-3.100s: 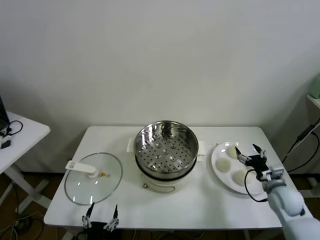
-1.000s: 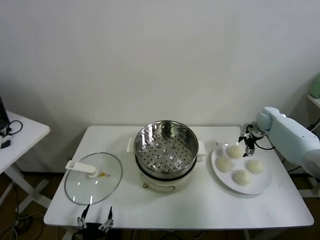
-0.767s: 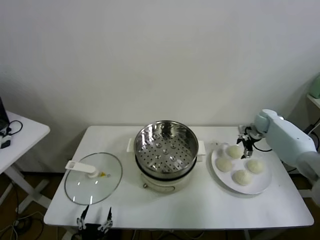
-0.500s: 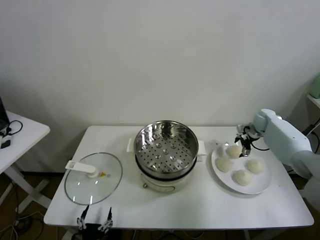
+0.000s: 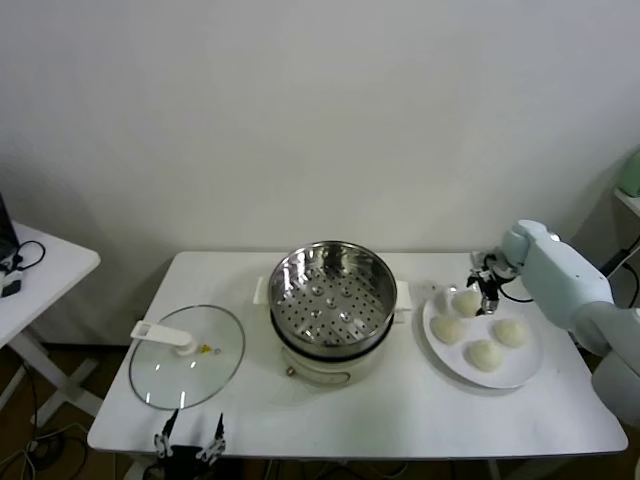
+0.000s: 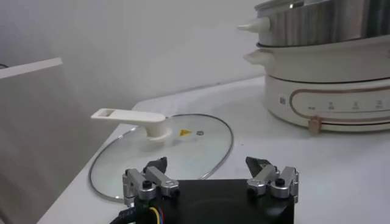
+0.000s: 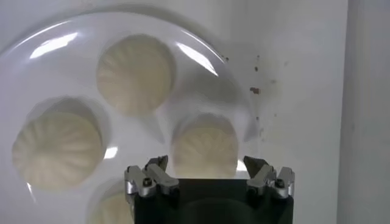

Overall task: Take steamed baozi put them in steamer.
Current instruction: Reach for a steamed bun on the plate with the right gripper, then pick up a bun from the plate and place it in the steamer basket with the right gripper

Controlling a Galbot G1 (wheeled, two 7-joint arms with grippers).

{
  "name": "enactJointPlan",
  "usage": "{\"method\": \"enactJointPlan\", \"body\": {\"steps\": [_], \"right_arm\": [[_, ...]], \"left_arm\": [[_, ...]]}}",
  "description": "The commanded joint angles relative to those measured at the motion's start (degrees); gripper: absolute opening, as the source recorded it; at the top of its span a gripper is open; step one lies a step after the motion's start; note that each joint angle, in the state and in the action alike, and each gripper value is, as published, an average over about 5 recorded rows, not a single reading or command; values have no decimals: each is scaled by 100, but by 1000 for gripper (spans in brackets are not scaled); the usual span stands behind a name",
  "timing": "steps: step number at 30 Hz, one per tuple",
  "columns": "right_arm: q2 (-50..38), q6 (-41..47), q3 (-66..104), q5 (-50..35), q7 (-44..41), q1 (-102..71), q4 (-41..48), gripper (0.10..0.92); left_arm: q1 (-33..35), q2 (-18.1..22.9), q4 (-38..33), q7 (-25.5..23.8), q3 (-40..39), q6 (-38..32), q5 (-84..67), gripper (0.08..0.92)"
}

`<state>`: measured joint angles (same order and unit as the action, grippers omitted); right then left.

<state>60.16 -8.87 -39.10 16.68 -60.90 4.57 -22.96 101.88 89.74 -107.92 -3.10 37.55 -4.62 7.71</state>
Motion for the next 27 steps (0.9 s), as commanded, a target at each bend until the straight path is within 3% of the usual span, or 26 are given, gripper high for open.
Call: {"method": "enactJointPlan", "body": {"steps": [1, 16, 27], "right_arm": [[33, -35, 48, 113, 14, -4, 64, 785], [98, -133, 209, 365, 119, -28, 126, 664], [-348, -99, -554, -164, 7, 225, -704, 637]], "left_arm": [[-5, 2, 14, -1, 1, -1, -3, 823], [-32, 14, 39, -1, 10, 0, -7, 823], [11, 38, -1, 7, 51, -9, -6, 823]]}}
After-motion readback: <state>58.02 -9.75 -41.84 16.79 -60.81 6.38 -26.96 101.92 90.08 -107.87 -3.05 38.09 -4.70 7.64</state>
